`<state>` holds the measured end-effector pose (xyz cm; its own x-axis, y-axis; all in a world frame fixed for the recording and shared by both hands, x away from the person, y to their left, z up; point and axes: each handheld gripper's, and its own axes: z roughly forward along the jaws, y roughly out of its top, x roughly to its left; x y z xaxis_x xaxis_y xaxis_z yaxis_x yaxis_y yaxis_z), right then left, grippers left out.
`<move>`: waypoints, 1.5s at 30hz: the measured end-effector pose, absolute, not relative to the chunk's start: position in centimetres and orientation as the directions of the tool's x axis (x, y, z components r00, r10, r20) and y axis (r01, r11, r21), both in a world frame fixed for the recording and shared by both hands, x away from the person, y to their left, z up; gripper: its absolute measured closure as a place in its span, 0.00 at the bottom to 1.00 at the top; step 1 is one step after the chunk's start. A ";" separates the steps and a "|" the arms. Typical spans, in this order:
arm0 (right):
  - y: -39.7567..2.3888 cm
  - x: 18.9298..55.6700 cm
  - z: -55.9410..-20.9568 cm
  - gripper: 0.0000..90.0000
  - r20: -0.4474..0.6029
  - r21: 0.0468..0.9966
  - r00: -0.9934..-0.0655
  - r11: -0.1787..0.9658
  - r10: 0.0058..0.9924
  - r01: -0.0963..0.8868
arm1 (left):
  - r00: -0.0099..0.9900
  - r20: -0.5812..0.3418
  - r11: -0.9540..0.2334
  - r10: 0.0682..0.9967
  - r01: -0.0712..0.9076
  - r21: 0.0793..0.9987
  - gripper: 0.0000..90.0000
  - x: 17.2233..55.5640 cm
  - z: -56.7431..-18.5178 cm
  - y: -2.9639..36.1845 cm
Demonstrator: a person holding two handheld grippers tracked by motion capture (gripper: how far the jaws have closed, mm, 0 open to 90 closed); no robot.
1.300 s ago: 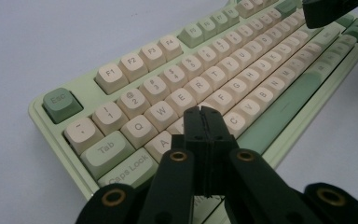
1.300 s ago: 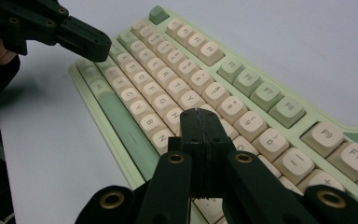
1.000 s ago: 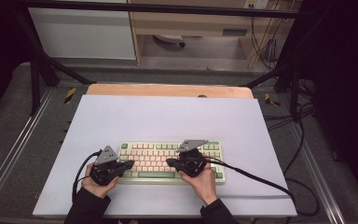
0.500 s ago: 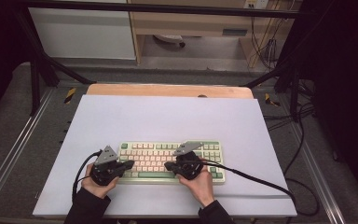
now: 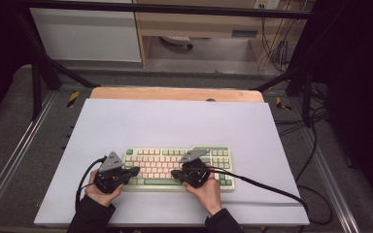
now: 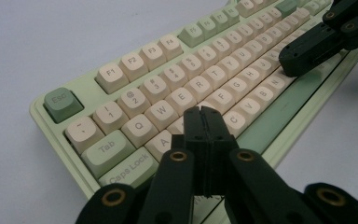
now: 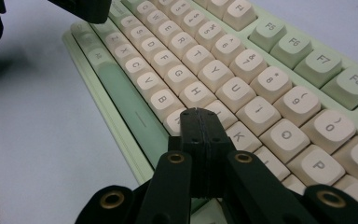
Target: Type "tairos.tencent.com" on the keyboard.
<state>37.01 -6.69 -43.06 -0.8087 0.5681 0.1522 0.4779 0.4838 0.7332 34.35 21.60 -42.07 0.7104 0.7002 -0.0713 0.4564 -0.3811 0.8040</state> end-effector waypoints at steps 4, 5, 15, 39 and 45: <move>-6.7 37.1 -43.1 1.00 0.150 0.734 -0.811 0.485 0.566 0.475 | 0.710 -0.071 -0.381 0.701 0.456 0.804 1.00 34.4 -42.1 21.6; -6.7 37.0 -43.1 1.00 0.151 0.733 -0.810 0.485 0.566 0.476 | 0.710 -0.072 -0.380 0.701 0.457 0.804 1.00 34.4 -42.1 21.6; -8.1 36.7 -40.9 0.98 0.130 0.771 -0.807 0.453 0.576 0.448 | 0.713 -0.068 -0.380 0.698 0.450 0.808 0.99 34.3 -41.8 21.7; -17.0 36.5 -40.5 0.27 0.128 0.771 -0.713 0.383 0.690 0.509 | 0.722 -0.044 -0.407 0.691 0.439 0.801 0.25 34.3 -41.5 22.9; -19.4 36.4 -41.2 0.13 0.146 0.760 -0.672 0.353 0.726 0.546 | 0.726 -0.038 -0.431 0.686 0.448 0.784 0.14 34.0 -41.9 23.9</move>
<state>36.44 -19.43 -41.17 -0.6718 0.7263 0.1457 0.5463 0.3529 0.7596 34.02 23.94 -41.91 0.7263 0.6863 -0.0378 0.4478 -0.4307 0.7836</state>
